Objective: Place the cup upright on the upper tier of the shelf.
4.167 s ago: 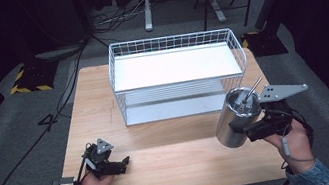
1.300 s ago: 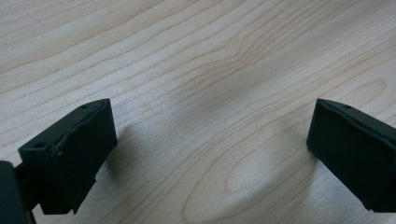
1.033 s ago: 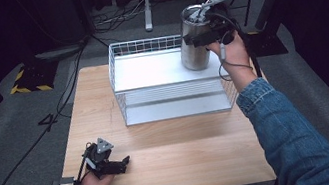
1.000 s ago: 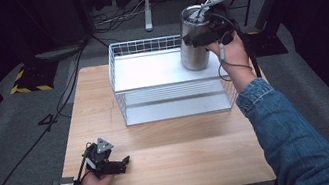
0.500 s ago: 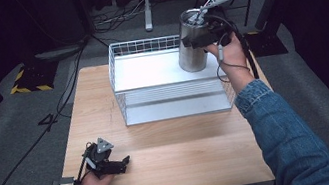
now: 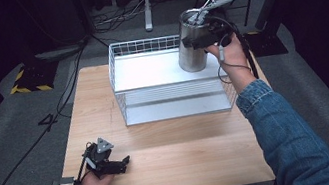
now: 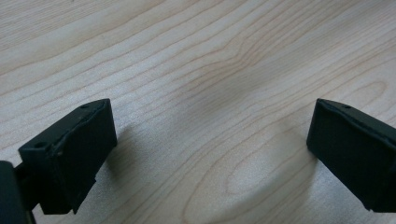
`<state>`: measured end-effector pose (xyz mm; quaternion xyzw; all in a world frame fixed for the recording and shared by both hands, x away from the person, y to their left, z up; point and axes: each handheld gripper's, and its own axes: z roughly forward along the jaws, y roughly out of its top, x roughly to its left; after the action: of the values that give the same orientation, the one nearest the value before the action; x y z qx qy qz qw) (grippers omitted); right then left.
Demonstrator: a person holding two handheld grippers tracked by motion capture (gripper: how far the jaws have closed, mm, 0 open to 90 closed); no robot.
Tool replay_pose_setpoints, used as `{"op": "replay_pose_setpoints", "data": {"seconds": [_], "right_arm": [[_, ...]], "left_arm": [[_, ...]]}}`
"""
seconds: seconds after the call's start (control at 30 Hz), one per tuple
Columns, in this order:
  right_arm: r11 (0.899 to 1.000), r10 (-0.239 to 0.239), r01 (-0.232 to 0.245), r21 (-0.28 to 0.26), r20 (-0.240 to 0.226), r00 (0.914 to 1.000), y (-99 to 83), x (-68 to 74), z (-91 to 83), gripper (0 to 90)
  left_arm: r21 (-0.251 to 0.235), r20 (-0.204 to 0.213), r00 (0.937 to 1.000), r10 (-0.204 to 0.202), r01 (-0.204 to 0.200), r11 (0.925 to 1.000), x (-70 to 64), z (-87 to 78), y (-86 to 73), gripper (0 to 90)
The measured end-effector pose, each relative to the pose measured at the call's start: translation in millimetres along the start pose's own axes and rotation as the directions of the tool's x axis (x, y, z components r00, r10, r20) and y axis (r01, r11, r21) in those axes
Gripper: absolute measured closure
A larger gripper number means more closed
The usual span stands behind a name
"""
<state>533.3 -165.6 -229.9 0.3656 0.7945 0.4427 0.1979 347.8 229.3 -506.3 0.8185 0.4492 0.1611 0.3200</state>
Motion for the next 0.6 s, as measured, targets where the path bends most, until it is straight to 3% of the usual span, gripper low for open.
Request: {"op": "replay_pose_setpoints", "data": {"seconds": [0.4,0.6], "right_arm": [[1.000,-0.006,0.006,-0.013,-0.004,1.0000,-2.8,0.9,-3.2,0.0],[1.000,0.010,-0.010,-0.028,-0.017,0.9998,-8.8,-0.9,-16.0,0.0]], "left_arm": [[0.001,0.004,1.0000,0.000,0.000,1.0000,0.2,0.4,0.6,2.0],[0.003,0.001,1.0000,0.003,-0.003,1.0000,0.2,0.5,0.8,2.0]]}}
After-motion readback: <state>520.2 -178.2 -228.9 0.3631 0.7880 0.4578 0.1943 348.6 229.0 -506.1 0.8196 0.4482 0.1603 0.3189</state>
